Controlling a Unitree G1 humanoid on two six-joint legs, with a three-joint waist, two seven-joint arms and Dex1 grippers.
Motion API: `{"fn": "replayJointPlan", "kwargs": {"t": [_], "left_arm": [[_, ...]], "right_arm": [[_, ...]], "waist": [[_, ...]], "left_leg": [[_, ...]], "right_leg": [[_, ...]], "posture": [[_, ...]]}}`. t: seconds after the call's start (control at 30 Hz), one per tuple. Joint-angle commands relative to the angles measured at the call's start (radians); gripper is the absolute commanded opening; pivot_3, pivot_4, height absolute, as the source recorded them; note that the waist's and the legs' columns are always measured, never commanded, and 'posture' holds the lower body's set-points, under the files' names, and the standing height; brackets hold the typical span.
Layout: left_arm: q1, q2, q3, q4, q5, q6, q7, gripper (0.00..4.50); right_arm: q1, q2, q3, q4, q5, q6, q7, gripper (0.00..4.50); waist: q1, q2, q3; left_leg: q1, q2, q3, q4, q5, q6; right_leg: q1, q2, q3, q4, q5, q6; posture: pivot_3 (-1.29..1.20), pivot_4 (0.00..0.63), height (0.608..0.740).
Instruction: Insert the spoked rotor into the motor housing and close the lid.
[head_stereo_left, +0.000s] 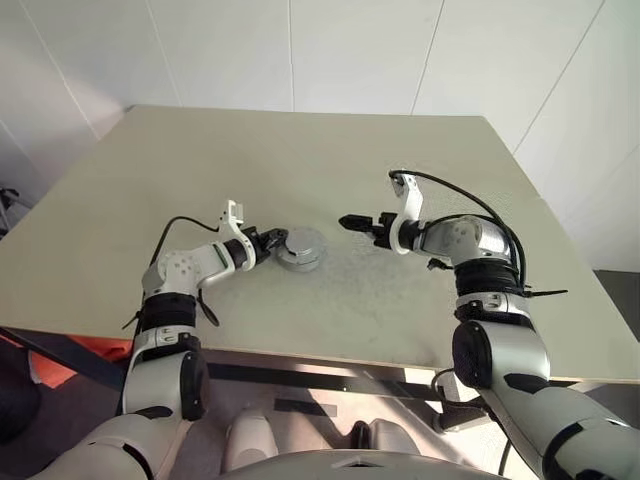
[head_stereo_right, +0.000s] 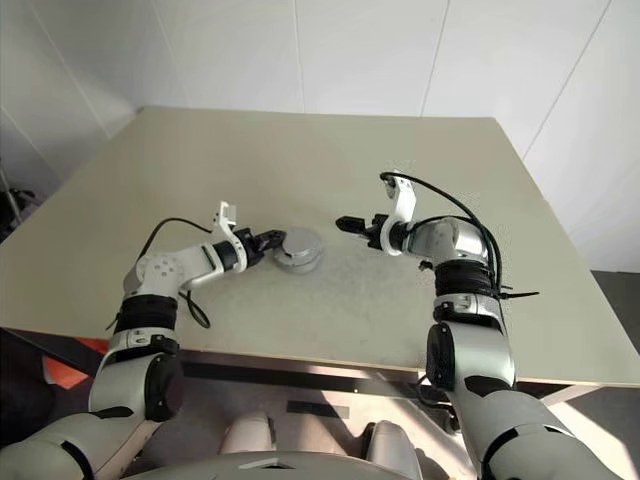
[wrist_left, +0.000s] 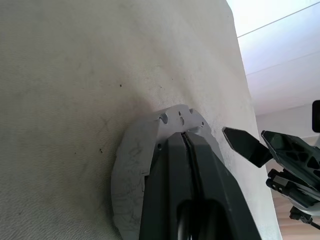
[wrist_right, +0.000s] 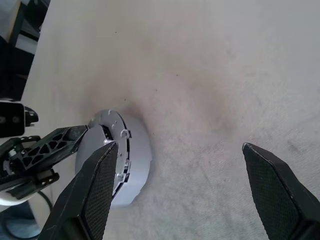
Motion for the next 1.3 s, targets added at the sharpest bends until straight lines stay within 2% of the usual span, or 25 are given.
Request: {"fn": "replayJointPlan", "kwargs": {"t": [0.03, 0.2, 0.37, 0.63, 0.83, 0.9, 1.1, 1.17, 1.3], "left_arm": [[0.019, 0.019, 0.002, 0.011, 0.019, 0.01, 0.012, 0.0], [0.008, 0.037, 0.01, 0.024, 0.018, 0.005, 0.015, 0.0], [0.004, 0.045, 0.015, 0.026, 0.019, 0.009, 0.015, 0.0], [0.001, 0.044, 0.021, 0.035, 0.028, 0.008, 0.015, 0.0], [0.003, 0.053, 0.054, 0.025, 0.024, -0.038, 0.023, 0.0], [-0.001, 0.066, 0.09, 0.02, 0.008, -0.082, 0.015, 0.0], [0.002, 0.094, 0.136, -0.017, -0.04, -0.087, -0.027, 0.0], [0.016, 0.094, 0.126, -0.029, -0.046, -0.071, -0.041, 0.0], [0.053, 0.082, 0.081, -0.073, -0.051, -0.031, -0.077, 0.0]], "right_arm": [[-0.009, 0.036, -0.045, -0.036, 0.053, 0.09, -0.052, 4.47], [0.013, 0.112, -0.101, -0.078, 0.089, 0.158, -0.116, 4.47], [0.011, 0.173, -0.125, -0.081, 0.102, 0.13, -0.168, 4.47], [0.016, 0.229, -0.132, -0.085, 0.123, 0.108, -0.197, 4.47], [0.017, 0.223, -0.11, -0.084, 0.121, 0.075, -0.202, 4.47], [0.022, 0.216, -0.085, -0.094, 0.114, 0.052, -0.193, 4.47], [0.066, 0.141, 0.102, -0.168, 0.007, -0.133, -0.147, 4.47], [0.078, 0.107, 0.185, -0.206, -0.066, -0.289, -0.124, 4.47], [0.108, 0.076, 0.296, -0.326, -0.093, -0.475, 0.014, 4.47]], "waist": [[-0.001, 0.0, 0.0], [-0.002, 0.0, 0.0], [0.0, 0.0, 0.0], [-0.002, 0.001, 0.0], [0.002, 0.001, 0.0], [0.001, 0.001, 0.0], [0.01, 0.001, 0.0], [0.021, 0.001, 0.0], [0.025, 0.001, 0.0]], "left_leg": [[0.0, 0.0, 0.0, 0.0, 0.0, 0.0], [0.001, 0.0, 0.0, -0.001, 0.001, -0.001], [0.0, 0.0, 0.0, -0.001, 0.001, -0.001], [-0.006, 0.001, 0.0, -0.002, 0.001, -0.002], [-0.006, 0.001, 0.0, -0.002, 0.002, -0.003], [-0.007, 0.001, 0.0, -0.002, 0.002, -0.003], [-0.008, 0.001, 0.0, -0.002, 0.002, -0.003], [-0.009, 0.0, 0.0, -0.001, 0.002, -0.003], [-0.009, 0.001, 0.0, -0.001, 0.002, -0.003]], "right_leg": [[0.0, 0.0, 0.0, 0.0, 0.0, 0.0], [0.0, 0.001, 0.0, 0.0, 0.0, 0.0], [-0.001, 0.0, 0.0, 0.0, 0.0, 0.0], [-0.007, 0.001, 0.0, 0.0, 0.0, 0.0], [-0.007, 0.001, 0.0, 0.0, 0.0, 0.0], [-0.008, 0.001, 0.0, 0.0, 0.0, 0.001], [-0.009, 0.001, 0.0, 0.0, 0.0, 0.001], [-0.009, 0.0, -0.001, 0.0, 0.0, 0.001], [-0.009, 0.001, -0.001, 0.0, 0.0, 0.001]], "posture": [[0.0, 0.0, 0.74], [0.0, 0.0, 0.74], [0.0, 0.0, 0.74], [0.0, 0.0, 0.74], [0.0, 0.0, 0.74], [0.0, 0.0, 0.74], [0.0, 0.0, 0.74], [0.0, 0.0, 0.74], [0.0, 0.0, 0.74]]}}
